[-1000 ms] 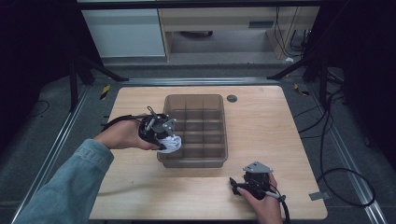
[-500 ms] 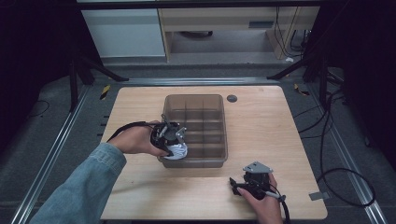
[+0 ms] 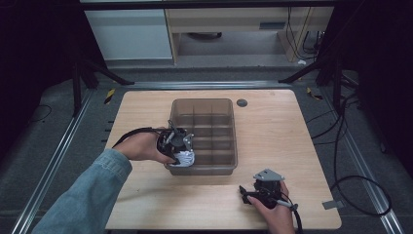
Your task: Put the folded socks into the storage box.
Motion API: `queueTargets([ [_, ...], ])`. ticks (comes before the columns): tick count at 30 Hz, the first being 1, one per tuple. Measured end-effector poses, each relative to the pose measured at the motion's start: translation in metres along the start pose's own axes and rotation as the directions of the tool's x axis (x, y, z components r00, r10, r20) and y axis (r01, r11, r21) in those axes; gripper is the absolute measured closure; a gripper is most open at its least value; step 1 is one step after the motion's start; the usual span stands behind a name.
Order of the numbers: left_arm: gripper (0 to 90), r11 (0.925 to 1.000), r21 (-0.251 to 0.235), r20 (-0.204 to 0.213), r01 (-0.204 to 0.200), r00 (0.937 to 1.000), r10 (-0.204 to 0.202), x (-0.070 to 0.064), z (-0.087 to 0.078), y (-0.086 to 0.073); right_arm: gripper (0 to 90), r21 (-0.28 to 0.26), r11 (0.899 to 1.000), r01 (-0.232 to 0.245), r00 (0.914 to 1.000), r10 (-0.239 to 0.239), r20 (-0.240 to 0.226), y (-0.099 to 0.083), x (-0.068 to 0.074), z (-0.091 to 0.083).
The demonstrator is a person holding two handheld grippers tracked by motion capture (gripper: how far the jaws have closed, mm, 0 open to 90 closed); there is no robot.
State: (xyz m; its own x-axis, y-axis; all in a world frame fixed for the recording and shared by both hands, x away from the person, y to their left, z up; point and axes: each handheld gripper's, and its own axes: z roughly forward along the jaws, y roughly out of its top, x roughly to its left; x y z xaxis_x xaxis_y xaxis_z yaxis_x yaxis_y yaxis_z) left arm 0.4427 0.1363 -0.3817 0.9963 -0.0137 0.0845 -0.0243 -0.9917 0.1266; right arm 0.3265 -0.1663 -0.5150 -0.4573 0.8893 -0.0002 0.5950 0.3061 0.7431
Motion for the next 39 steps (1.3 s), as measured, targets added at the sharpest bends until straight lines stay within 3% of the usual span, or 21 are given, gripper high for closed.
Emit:
queueTargets([
  [11, 60.5, 1.0, 0.004, 0.017, 0.008, 0.9998, -0.008, 0.0, 0.0, 0.0, 9.6, 0.003, 1.0, -0.002, 1.0, 0.002, -0.001, 0.0, 0.0, 0.0],
  [17, 53.6, 0.9994, -0.021, 0.018, 0.028, 0.9995, -0.027, 0.0, -0.003, -0.003, 9.6, 0.003, 1.0, -0.003, 1.0, 0.003, 0.0, 0.0, 0.001, 0.0],
  [25, 51.9, 0.9981, -0.051, 0.02, 0.035, 0.9992, -0.034, 0.001, -0.012, -0.007, 9.6, 0.001, 1.0, 0.004, 1.0, -0.004, 0.001, 0.0, 0.001, 0.0],
  [33, 56.4, 0.9911, -0.112, 0.033, 0.072, 0.9971, -0.069, 0.005, -0.026, -0.007, 9.5, 0.003, 1.0, -0.003, 1.0, 0.003, 0.0, 0.0, 0.001, 0.0],
  [39, 64.6, 0.9848, -0.145, 0.016, 0.095, 0.9955, -0.094, 0.012, -0.047, -0.01, 9.5, 0.003, 1.0, -0.003, 1.0, 0.003, 0.0, 0.0, 0.001, 0.0],
])
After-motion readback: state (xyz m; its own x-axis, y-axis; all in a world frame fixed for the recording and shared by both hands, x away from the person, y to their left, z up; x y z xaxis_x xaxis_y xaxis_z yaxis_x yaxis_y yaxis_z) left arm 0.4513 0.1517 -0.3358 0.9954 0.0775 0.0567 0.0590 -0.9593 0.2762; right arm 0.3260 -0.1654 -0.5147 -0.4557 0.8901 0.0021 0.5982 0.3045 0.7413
